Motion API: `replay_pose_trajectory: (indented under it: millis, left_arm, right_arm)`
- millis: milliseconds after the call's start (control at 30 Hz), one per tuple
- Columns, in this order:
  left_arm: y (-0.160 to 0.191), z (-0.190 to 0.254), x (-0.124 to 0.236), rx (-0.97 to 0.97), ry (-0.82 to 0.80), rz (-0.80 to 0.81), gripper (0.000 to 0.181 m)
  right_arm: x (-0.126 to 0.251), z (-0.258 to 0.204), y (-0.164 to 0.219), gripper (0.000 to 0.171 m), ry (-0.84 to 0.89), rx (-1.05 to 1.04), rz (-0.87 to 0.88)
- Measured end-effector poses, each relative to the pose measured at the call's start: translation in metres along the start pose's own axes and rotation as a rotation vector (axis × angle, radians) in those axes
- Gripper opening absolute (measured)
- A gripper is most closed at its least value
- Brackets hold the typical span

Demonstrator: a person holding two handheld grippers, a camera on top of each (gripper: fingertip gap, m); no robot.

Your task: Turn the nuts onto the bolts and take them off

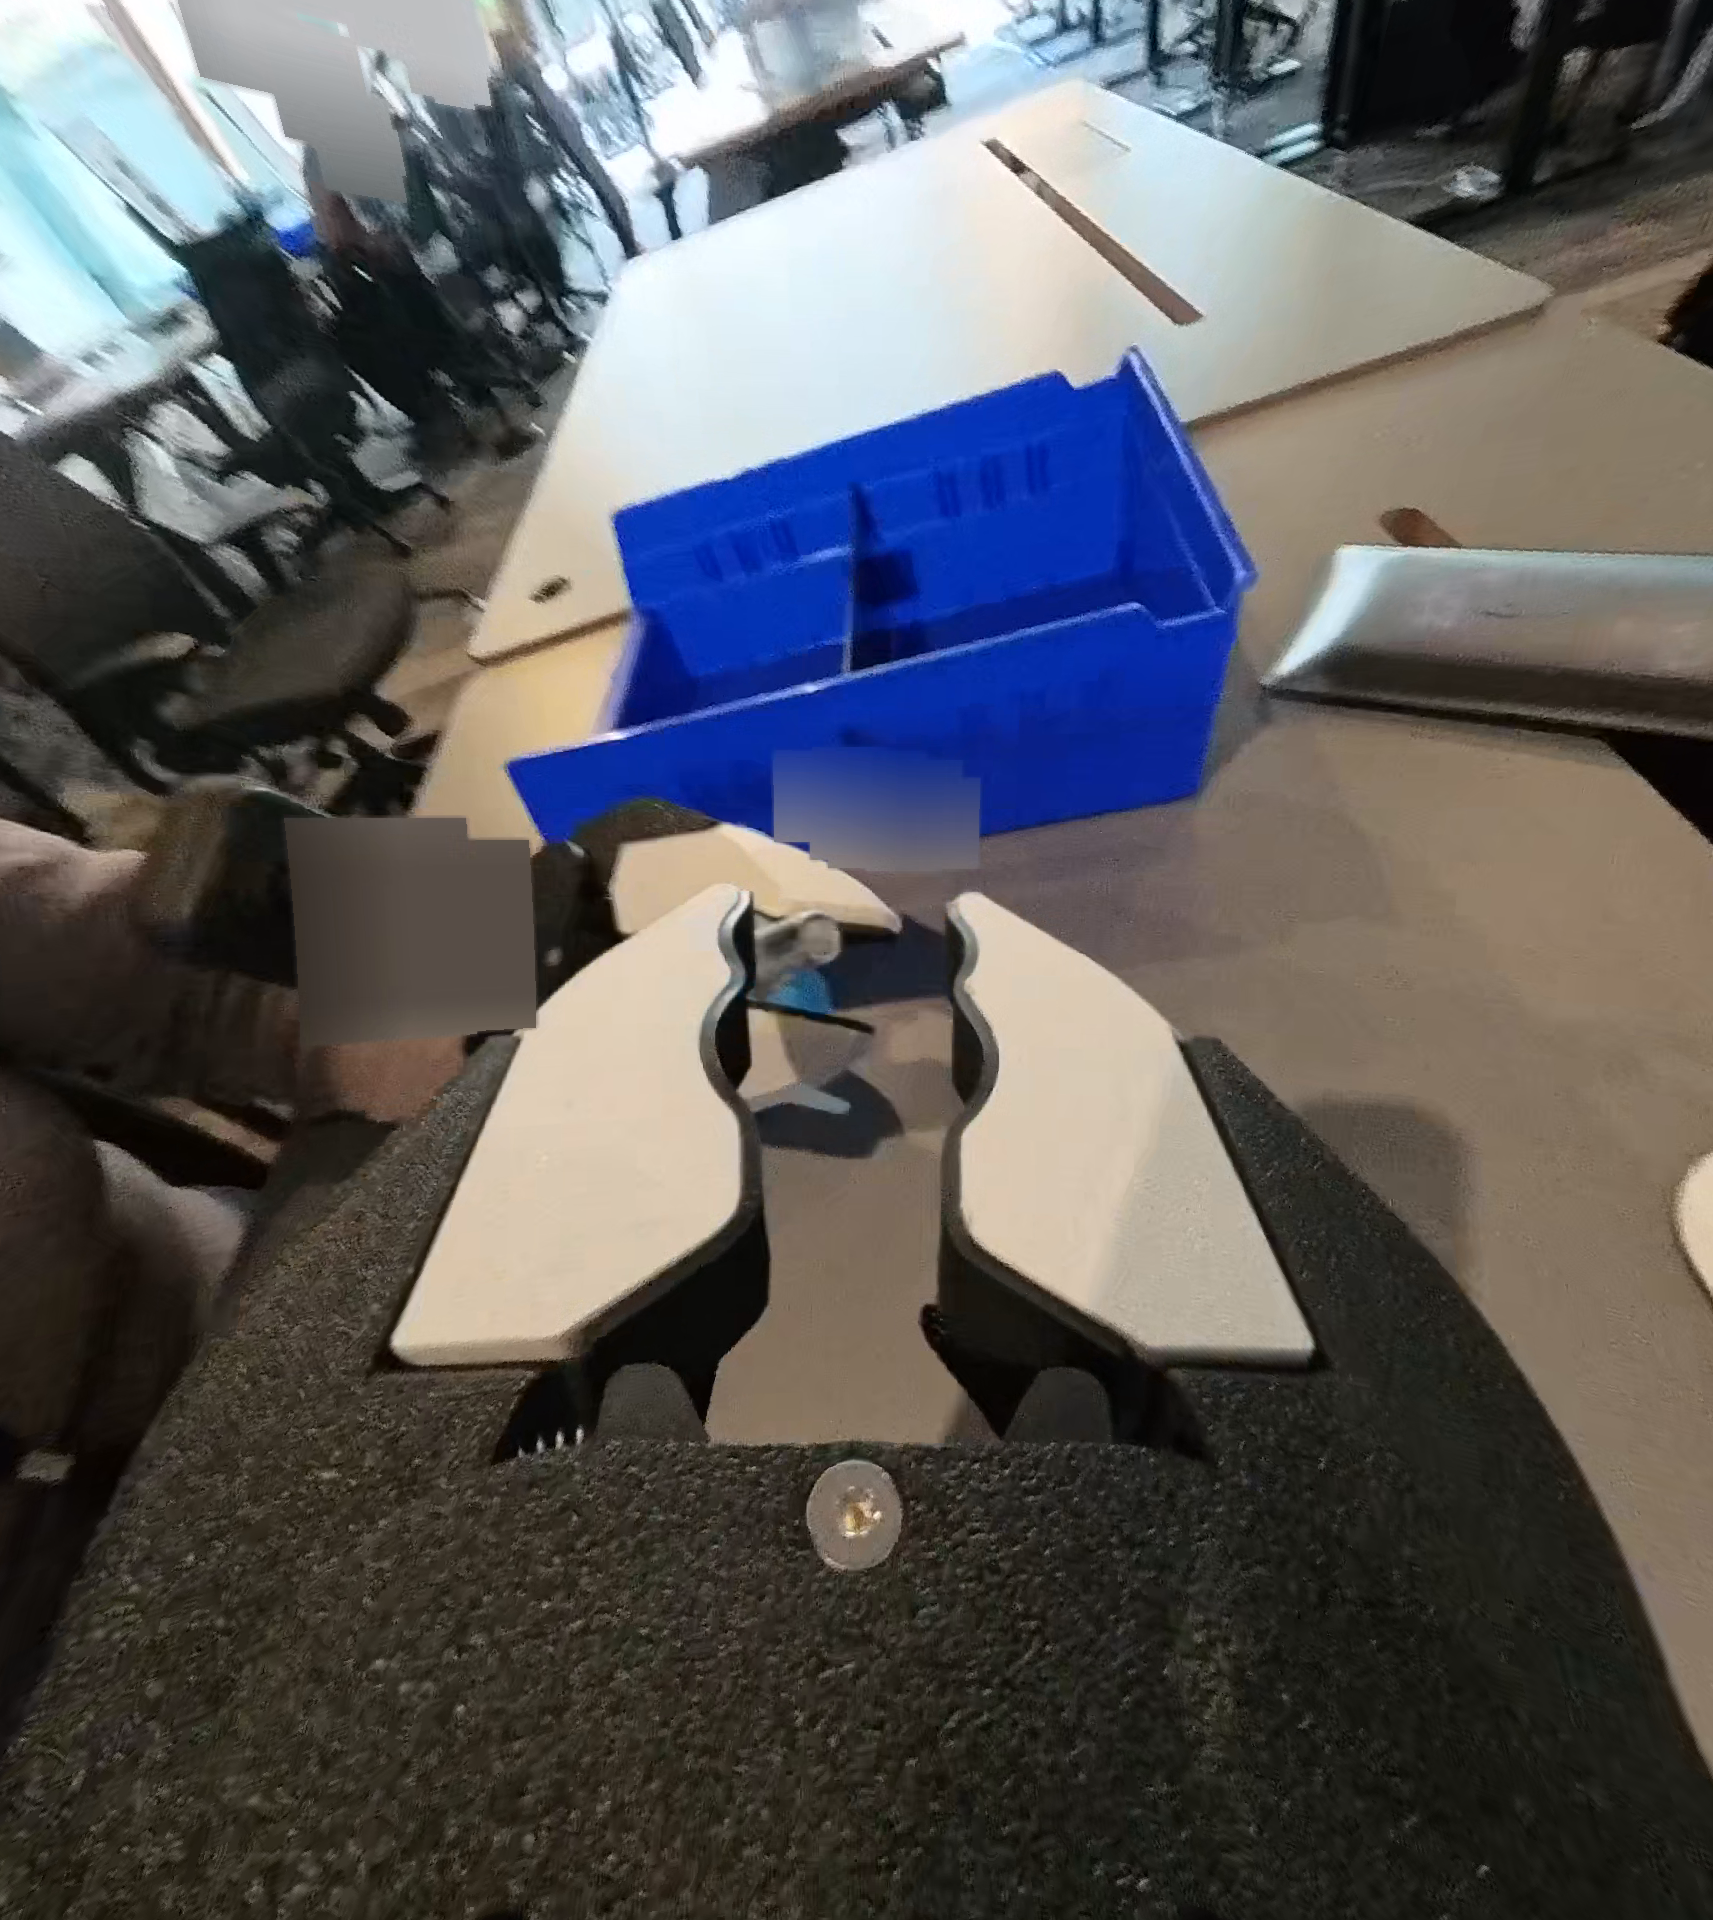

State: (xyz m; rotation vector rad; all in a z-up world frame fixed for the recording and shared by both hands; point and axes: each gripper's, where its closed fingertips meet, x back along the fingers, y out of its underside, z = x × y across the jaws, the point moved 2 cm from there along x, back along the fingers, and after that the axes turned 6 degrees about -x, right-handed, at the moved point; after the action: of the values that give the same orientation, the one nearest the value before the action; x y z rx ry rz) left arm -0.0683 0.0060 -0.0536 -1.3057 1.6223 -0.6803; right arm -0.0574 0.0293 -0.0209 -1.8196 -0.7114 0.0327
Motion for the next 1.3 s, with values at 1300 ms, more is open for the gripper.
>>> replay_pose_trajectory:
  millis: [1300]
  left_arm:
    - [-0.007, 0.005, 0.008, 0.051, 0.023, 0.026, 0.036]
  right_arm:
    - [-0.213, 0.044, -0.063, 0.009, -0.183, 0.654, -0.726]
